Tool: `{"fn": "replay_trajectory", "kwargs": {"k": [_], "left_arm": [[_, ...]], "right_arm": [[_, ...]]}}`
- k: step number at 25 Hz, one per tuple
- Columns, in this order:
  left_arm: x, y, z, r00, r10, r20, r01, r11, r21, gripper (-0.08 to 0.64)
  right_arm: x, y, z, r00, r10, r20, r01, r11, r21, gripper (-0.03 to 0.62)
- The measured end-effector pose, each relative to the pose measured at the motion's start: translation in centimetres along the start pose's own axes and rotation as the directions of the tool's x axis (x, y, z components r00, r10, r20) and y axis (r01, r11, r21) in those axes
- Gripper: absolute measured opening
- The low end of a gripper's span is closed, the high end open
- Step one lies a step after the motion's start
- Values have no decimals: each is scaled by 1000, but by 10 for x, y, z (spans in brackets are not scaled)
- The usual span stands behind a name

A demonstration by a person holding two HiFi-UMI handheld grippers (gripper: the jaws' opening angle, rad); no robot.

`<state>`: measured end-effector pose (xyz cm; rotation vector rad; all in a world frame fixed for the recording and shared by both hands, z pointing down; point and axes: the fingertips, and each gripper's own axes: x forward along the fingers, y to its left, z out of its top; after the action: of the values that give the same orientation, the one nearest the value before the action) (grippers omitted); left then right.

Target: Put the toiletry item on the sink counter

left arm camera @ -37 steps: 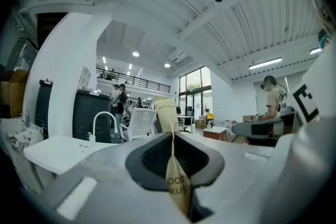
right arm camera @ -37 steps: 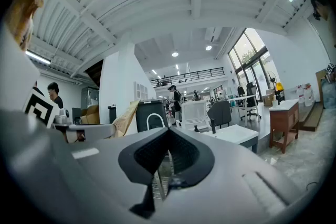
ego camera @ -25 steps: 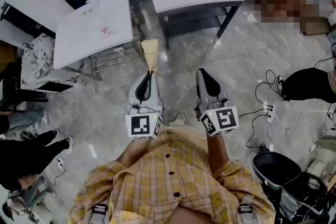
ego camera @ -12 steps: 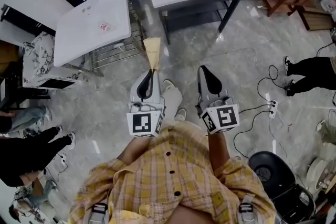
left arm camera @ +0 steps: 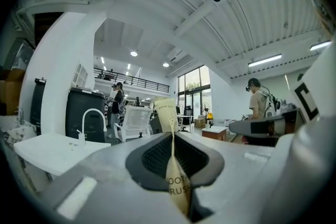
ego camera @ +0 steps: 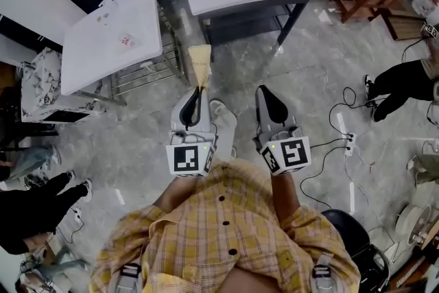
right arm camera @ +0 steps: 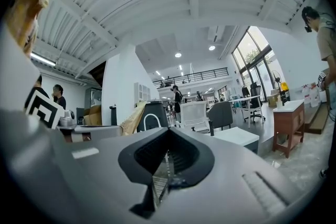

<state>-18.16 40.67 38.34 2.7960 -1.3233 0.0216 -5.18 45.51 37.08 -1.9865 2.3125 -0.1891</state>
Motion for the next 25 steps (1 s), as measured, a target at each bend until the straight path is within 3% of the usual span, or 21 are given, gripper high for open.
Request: {"fn": "replay_trajectory", "kwargs": {"k": [7, 25], "left_arm": [[50, 24, -2, 999, 35, 5, -35, 999, -21, 14], [212, 119, 13, 996, 84, -1, -84, 995, -57, 14]], "right_arm": [[48, -32, -4, 999, -35, -8, 35, 999, 8, 0], [233, -83, 16, 999, 24, -42, -25, 999, -35, 0]]}}
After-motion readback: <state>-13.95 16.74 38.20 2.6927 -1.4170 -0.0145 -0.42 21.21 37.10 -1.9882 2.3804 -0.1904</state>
